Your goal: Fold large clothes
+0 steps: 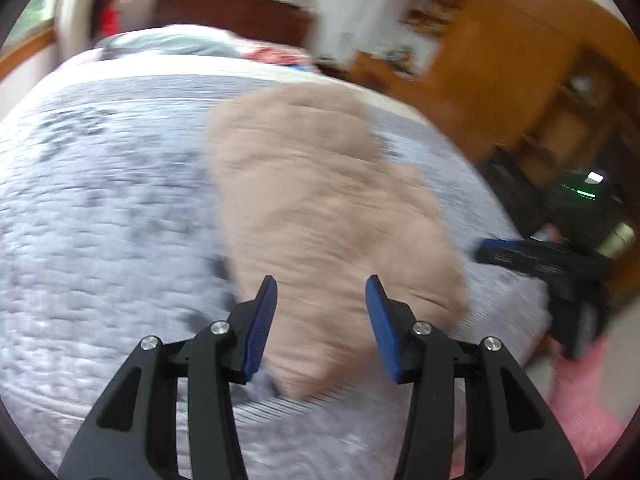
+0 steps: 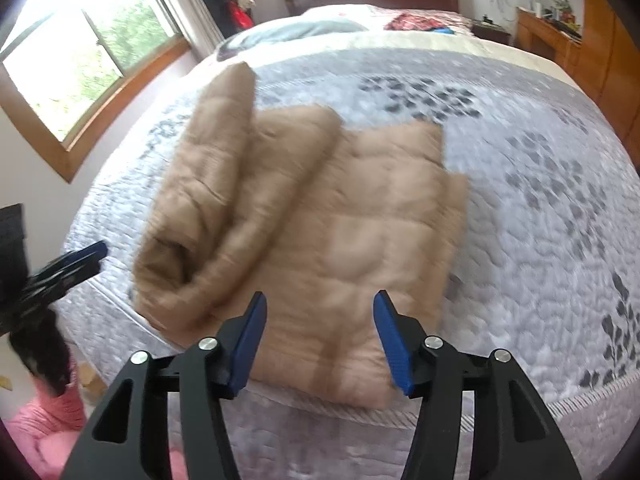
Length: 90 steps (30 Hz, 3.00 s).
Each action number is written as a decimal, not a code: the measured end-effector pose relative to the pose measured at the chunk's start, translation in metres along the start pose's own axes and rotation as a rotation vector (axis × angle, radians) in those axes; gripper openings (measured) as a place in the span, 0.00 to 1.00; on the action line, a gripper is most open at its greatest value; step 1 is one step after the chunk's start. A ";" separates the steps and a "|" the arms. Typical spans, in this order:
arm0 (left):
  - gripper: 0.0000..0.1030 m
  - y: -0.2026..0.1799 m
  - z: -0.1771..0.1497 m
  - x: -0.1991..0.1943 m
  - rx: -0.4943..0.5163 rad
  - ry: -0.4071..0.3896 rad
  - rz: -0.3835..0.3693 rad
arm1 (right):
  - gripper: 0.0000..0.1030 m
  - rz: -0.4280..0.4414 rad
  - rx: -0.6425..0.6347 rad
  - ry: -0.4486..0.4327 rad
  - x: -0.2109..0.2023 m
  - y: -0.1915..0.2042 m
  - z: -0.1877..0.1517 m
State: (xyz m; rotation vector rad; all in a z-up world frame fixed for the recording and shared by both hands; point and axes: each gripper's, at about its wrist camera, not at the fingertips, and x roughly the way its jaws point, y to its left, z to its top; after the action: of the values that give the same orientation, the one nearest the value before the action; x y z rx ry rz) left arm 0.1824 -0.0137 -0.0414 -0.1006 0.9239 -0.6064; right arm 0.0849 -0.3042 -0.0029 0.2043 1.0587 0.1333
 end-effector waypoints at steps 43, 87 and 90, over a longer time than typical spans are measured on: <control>0.43 -0.007 0.054 0.032 -0.028 -0.050 0.169 | 0.19 0.129 -0.087 -0.061 -0.027 0.039 0.055; 0.43 -0.075 0.024 0.053 0.131 0.026 0.057 | 0.37 -0.044 0.044 -0.144 -0.025 -0.047 -0.038; 0.42 -0.085 0.019 0.032 0.124 0.025 -0.049 | 0.32 -0.010 -0.019 -0.166 -0.039 -0.027 -0.041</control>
State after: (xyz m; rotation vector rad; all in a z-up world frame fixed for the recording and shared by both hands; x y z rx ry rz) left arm 0.1733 -0.1045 -0.0249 -0.0042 0.9081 -0.7106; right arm 0.0301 -0.3342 0.0046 0.1892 0.8931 0.1153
